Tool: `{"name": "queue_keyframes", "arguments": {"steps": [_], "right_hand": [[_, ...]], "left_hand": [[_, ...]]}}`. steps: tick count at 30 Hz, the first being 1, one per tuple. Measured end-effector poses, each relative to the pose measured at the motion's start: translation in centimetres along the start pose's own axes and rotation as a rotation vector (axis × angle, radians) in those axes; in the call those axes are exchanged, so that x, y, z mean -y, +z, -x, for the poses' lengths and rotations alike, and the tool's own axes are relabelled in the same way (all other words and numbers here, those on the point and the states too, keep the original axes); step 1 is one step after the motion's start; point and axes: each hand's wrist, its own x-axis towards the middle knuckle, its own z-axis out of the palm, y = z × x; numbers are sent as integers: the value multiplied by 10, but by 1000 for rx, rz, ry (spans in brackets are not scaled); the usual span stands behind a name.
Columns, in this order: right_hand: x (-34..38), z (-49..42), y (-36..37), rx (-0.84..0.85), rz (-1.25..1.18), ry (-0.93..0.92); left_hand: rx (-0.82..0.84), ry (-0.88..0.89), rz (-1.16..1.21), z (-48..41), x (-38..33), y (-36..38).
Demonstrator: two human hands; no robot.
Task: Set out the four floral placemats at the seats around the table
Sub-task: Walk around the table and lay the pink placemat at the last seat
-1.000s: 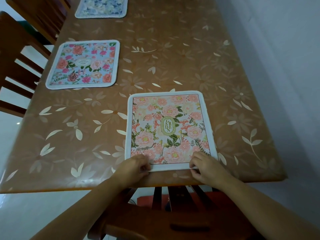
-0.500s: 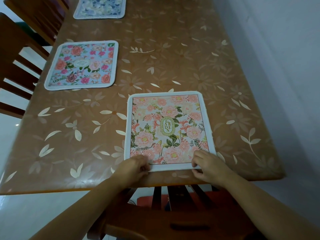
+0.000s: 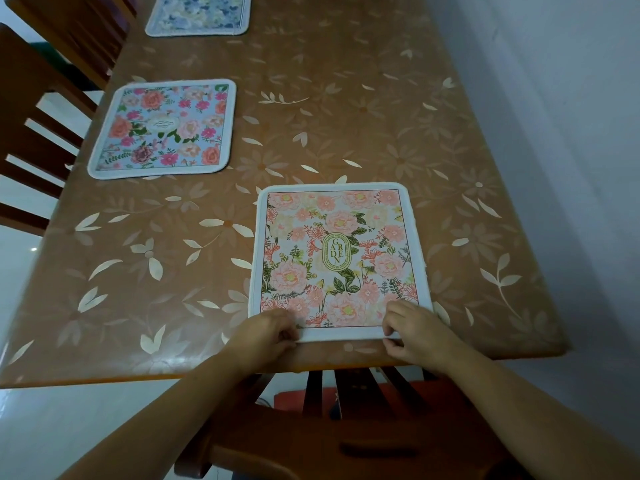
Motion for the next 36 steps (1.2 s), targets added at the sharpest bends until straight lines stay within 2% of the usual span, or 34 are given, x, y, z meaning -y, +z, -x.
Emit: {"name": "queue_keyframes", "arguments": {"steps": [6,10,13,16,19,22,27,31,36], "right_hand": [[-7,1,-4,-15,-22,20],[-18,0,-8,-61,8,96],[-28,1,-6,-90,48,239],[-39,4,-7,-90,39,363],[-46,5,-7,-10,67,376],[-48,5,-4,79,38,407],[-46,5,-1,190,-13,386],[-49,5,-3,298,41,367],[-48,4,-6,268,-79,384]], "left_hand": [[-26,-9,-5,0,1,3],[-215,2,-4,1,-2,-4],[-342,-26,-32,-1,-2,-8],[-246,-76,-84,-5,3,-7],[-118,-103,-190,-10,15,-5],[-59,-79,-198,-14,21,-7],[-69,-66,-184,-17,24,-8],[-96,-46,-156,-16,25,-5],[-107,-35,-161,-12,21,-2]]}}
